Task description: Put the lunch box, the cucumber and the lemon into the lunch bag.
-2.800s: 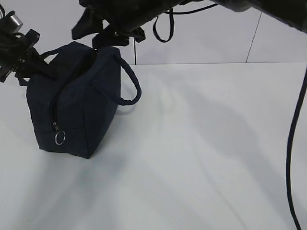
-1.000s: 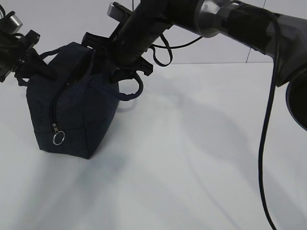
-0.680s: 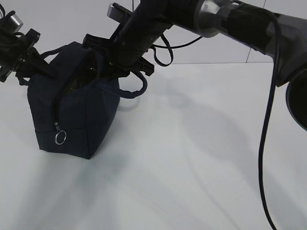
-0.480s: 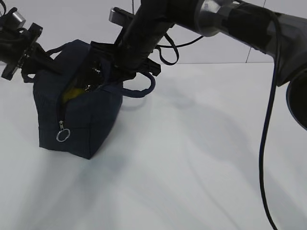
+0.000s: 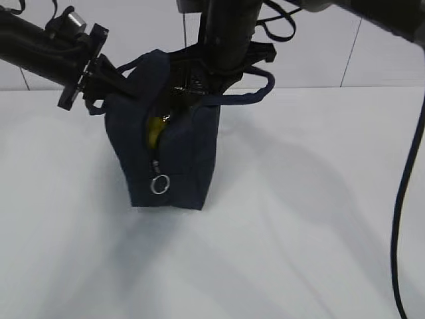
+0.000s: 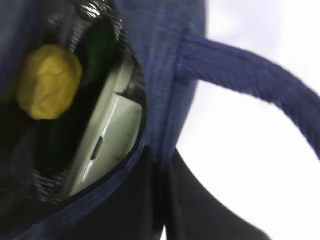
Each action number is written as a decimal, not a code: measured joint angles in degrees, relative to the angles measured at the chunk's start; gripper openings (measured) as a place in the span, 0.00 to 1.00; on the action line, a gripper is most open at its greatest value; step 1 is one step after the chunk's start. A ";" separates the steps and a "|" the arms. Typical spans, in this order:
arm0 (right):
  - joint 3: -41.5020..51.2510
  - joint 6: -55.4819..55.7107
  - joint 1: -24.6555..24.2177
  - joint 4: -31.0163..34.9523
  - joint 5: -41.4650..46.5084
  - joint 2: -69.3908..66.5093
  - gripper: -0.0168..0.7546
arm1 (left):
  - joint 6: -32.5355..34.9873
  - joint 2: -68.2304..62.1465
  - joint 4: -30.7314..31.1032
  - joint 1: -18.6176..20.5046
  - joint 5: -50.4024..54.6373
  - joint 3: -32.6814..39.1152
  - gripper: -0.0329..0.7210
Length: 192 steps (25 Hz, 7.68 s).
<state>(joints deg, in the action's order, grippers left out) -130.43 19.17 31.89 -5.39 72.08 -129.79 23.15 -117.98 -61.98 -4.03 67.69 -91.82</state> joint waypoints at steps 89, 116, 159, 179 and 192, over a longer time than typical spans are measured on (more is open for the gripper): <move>67.60 -14.76 -0.55 2.35 -39.01 57.01 0.59 | -17.68 24.03 40.20 -11.89 3.90 -10.72 0.36; 108.27 -3.12 -0.55 -11.77 -110.55 46.73 0.59 | -18.24 24.90 40.27 -11.89 4.11 -10.72 0.36; 93.97 -5.34 -0.55 -4.63 -127.70 15.25 0.59 | -18.24 24.90 40.40 -11.89 4.11 -10.72 0.36; 93.23 -4.57 -0.55 -4.07 -126.36 12.99 0.59 | -18.24 24.90 40.53 -11.89 4.11 -10.72 0.36; 93.18 -4.17 -0.55 -2.02 -132.87 10.84 0.59 | -18.24 24.90 40.64 -11.89 4.11 -10.72 0.36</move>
<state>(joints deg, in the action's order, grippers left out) -37.26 14.99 31.34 -7.41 -60.80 -118.95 4.90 -93.08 -21.33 -15.92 71.80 -102.54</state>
